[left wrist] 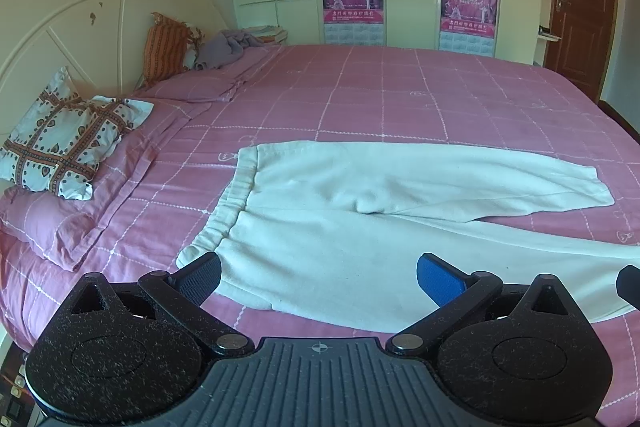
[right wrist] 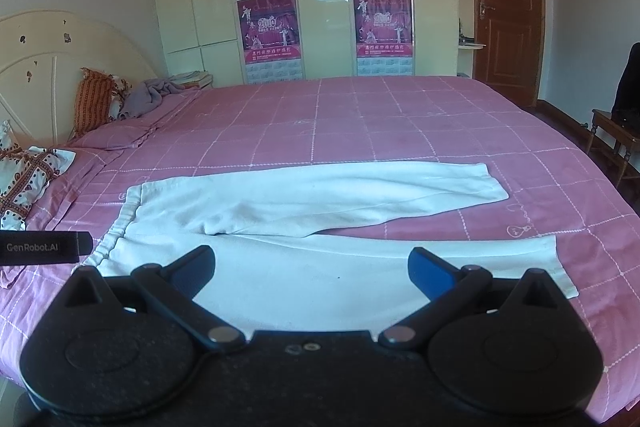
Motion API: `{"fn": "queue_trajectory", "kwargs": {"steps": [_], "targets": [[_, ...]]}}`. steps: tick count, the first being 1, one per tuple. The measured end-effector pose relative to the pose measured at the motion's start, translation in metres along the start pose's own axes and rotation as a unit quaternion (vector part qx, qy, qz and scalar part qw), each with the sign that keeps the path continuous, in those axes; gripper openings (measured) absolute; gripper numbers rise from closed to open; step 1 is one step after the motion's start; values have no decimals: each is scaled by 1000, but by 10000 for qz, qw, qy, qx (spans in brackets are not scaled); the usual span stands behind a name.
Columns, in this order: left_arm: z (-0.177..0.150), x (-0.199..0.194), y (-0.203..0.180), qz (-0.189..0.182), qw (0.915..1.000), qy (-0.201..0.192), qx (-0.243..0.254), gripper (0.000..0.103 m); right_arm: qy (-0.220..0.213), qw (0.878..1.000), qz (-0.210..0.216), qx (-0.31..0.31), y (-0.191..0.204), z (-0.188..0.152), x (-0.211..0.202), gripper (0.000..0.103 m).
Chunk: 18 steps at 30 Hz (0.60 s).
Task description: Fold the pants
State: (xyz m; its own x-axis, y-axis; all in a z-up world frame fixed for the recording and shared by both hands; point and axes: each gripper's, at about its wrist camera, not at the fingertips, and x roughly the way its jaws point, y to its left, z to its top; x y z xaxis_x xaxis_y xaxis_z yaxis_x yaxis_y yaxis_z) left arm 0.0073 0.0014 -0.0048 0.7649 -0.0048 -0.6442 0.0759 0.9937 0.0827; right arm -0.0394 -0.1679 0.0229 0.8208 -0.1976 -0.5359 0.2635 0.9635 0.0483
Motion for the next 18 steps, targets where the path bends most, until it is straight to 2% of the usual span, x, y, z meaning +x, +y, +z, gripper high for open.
{"fn": "queue_trajectory", "kwargs": {"steps": [12,16,18], "targets": [[0,12,-2,119,9999,99,31,103,-100,9999,66,107,0,-2,3,103],[-1,17,-2,342,9989,189,264,103,-159,9999,28,-13,2,-1,9,103],[0,19,-2,280,9994,142,166,103,-133,9999,19,-39,3,-1,12,103]]}}
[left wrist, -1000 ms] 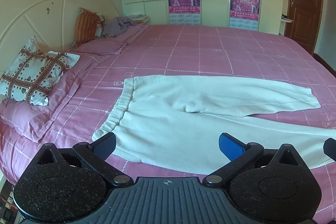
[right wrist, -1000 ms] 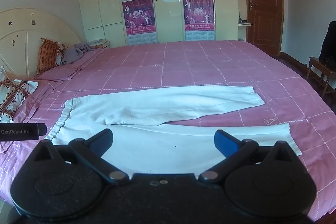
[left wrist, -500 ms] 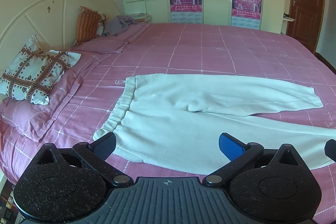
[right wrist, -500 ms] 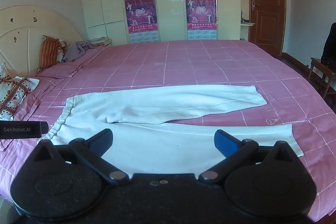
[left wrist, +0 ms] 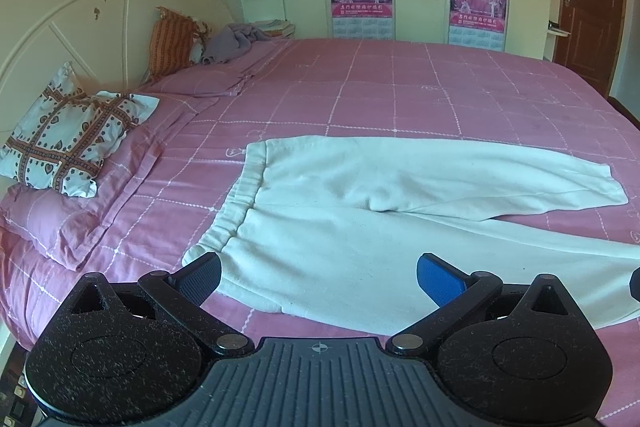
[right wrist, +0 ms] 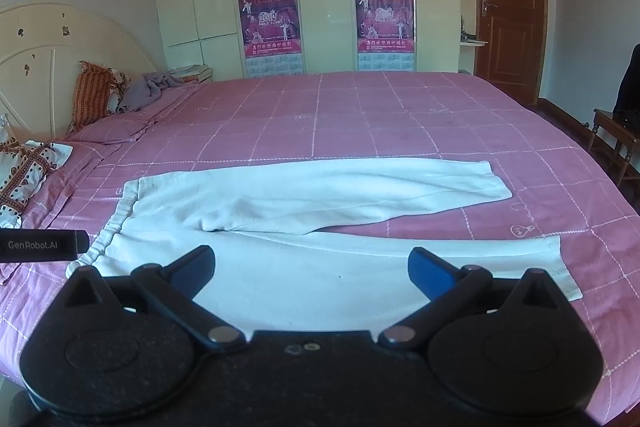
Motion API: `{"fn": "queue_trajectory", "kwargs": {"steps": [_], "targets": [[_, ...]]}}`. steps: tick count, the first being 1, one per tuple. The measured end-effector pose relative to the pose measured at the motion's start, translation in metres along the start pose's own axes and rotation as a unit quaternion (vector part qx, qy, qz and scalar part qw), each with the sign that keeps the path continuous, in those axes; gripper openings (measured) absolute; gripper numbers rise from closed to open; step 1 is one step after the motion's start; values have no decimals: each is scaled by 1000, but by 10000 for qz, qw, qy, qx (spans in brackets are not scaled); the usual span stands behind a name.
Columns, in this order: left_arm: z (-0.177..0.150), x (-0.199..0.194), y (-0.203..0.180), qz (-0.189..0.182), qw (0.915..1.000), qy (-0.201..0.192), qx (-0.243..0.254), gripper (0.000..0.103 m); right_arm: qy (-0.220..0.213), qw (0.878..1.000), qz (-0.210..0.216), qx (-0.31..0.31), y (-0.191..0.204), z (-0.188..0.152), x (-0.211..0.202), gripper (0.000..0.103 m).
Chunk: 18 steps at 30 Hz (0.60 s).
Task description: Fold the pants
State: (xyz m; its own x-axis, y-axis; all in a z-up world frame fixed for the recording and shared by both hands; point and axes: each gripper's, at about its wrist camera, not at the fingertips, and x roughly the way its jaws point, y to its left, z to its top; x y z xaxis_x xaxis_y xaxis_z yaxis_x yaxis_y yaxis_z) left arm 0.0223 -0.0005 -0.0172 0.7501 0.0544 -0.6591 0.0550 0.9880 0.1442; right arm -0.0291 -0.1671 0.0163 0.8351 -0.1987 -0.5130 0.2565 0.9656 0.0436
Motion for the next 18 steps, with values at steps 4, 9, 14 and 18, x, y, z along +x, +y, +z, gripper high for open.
{"fn": "queue_trajectory", "kwargs": {"steps": [4,9,14,18], "targets": [[4,6,1,122,9999,-91,69,103,-61,10000,65,-42,2,3,6,103],[9,16,2,102,9999,-119,-5,103,-323,9992,189,-127,7,10,14,103],[18,33,4,114,9999,-52,-45,103,-194,9993,303,-52,10,15,28,103],[26,50,3,182,9998,0,-23,103,-100,9994,326,-69,14,20,43,103]]}}
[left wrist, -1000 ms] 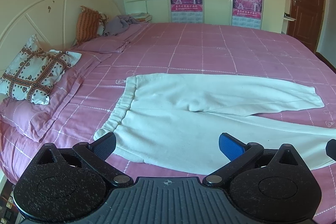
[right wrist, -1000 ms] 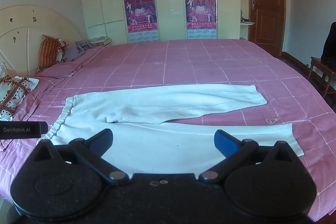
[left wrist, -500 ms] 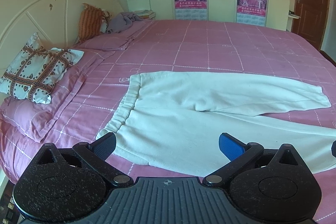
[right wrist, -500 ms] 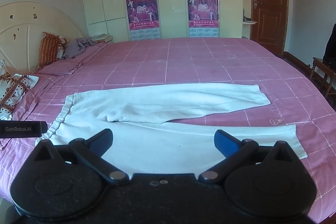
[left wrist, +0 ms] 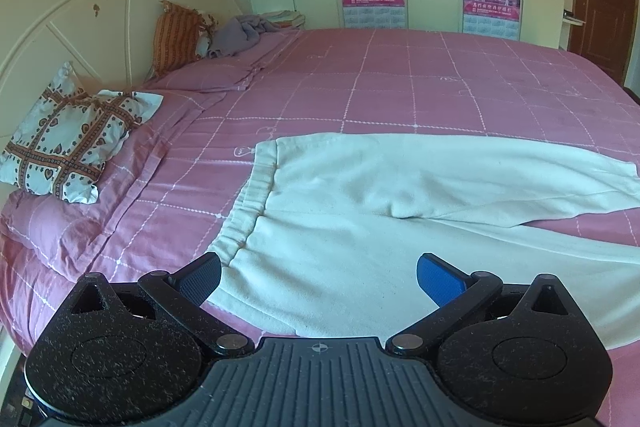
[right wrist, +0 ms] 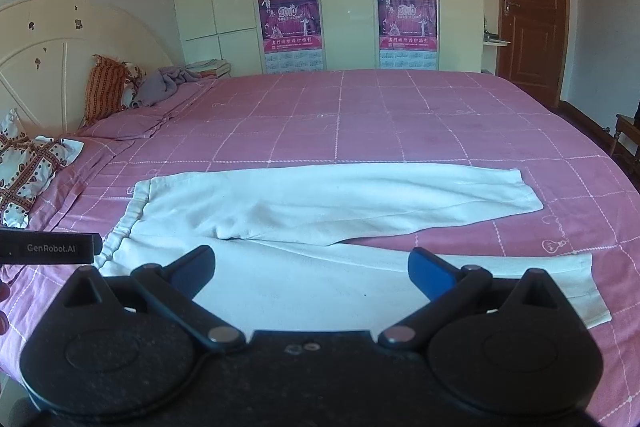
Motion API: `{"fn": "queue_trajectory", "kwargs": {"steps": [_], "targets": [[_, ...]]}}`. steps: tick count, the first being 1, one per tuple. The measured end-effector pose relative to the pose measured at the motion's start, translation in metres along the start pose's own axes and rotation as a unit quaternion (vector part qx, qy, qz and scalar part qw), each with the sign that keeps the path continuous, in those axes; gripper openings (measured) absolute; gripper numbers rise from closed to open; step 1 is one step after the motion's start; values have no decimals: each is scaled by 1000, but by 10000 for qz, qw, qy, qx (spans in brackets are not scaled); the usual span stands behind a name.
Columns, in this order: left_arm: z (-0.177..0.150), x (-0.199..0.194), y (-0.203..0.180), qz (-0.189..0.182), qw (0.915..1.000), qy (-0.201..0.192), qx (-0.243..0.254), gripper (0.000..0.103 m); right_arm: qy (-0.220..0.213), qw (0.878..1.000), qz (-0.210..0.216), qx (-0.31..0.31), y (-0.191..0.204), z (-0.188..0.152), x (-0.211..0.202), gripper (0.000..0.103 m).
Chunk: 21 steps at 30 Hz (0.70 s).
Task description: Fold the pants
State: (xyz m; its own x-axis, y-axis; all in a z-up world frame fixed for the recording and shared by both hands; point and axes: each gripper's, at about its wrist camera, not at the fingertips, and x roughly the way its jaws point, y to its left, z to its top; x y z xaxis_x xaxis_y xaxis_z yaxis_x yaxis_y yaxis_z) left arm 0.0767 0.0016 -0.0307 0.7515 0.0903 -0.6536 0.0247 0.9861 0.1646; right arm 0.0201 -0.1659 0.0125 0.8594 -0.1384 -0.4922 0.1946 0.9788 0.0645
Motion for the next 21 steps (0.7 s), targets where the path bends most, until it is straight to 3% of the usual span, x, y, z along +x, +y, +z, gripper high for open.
{"fn": "queue_trajectory", "kwargs": {"steps": [5,21], "targets": [[8,23,-1,91,9999,75,9,103,237,9995,-183,-56,5,7,25,103],[33,99,10,326,9984,420,-202,103,638,9970,-189,-396,12,21,99,103]]}}
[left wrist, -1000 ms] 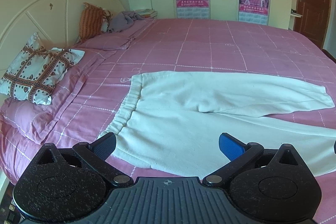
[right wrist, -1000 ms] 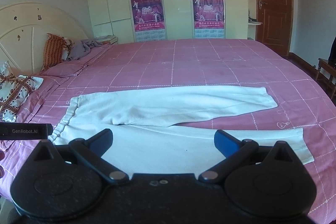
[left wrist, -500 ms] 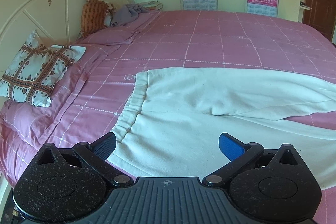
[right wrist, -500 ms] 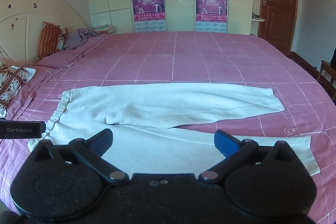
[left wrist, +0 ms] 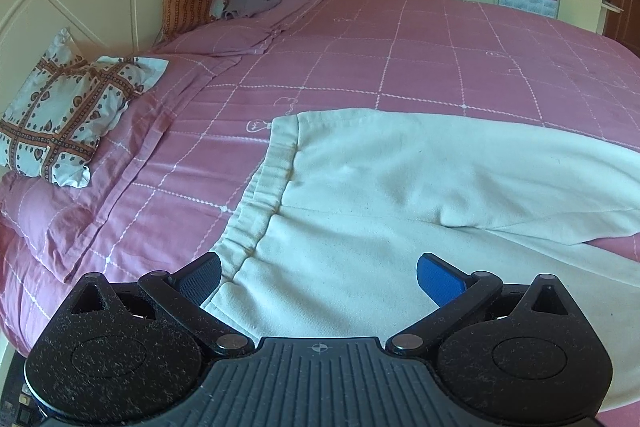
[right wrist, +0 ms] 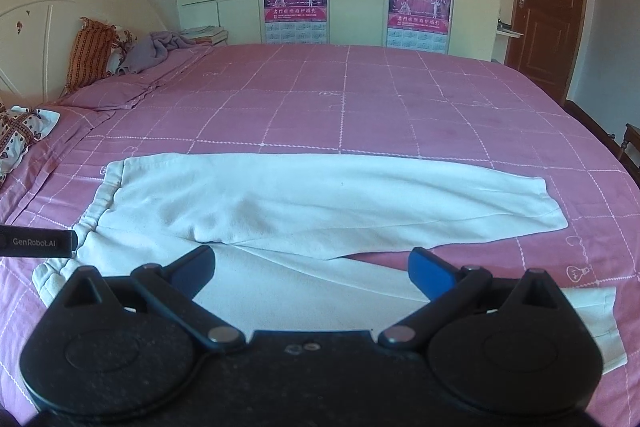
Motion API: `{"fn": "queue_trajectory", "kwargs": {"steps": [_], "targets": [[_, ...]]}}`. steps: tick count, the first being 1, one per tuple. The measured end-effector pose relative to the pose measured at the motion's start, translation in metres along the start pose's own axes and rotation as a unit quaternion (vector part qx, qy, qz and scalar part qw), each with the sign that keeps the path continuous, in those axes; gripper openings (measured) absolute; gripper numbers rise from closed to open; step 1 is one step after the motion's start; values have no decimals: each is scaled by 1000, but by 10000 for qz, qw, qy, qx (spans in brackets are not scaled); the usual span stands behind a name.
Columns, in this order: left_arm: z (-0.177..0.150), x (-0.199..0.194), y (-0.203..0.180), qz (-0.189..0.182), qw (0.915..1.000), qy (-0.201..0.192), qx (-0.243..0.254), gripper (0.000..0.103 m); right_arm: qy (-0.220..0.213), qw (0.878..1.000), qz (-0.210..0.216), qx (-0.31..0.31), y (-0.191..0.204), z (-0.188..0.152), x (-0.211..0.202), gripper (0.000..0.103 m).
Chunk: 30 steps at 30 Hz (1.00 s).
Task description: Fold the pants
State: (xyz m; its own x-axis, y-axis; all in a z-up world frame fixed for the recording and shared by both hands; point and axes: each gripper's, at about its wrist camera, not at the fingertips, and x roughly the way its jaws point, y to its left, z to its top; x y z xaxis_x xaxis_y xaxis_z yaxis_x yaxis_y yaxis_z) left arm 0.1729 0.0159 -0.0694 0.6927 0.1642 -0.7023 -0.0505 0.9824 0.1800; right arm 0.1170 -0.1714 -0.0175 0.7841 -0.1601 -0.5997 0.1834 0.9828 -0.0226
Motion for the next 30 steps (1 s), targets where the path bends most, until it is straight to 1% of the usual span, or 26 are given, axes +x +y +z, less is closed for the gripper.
{"fn": "queue_trajectory", "kwargs": {"steps": [6,10,12,15,17,21,26,30], "targets": [[10,29,3,107,9998,136,0,103,135,9997,35,-200,7,5,27,103],[23,55,6,189,9996,230,26,103,66,9990,128,-415,12,10,46,102],[31,69,8,270,9993,252,40,103,12,9984,217,-518,15,15,58,100],[44,95,13,317,9989,345,2,103,51,9973,297,-663,20,22,81,94],[52,112,15,297,9987,409,-38,103,106,9970,305,-705,24,27,98,87],[64,147,18,322,9980,539,-62,103,194,9957,467,-779,31,35,131,86],[77,194,32,576,9954,751,-175,103,295,9926,709,-941,41,44,174,82],[86,230,44,594,9937,902,-309,103,426,9898,878,-1040,49,51,210,79]]}}
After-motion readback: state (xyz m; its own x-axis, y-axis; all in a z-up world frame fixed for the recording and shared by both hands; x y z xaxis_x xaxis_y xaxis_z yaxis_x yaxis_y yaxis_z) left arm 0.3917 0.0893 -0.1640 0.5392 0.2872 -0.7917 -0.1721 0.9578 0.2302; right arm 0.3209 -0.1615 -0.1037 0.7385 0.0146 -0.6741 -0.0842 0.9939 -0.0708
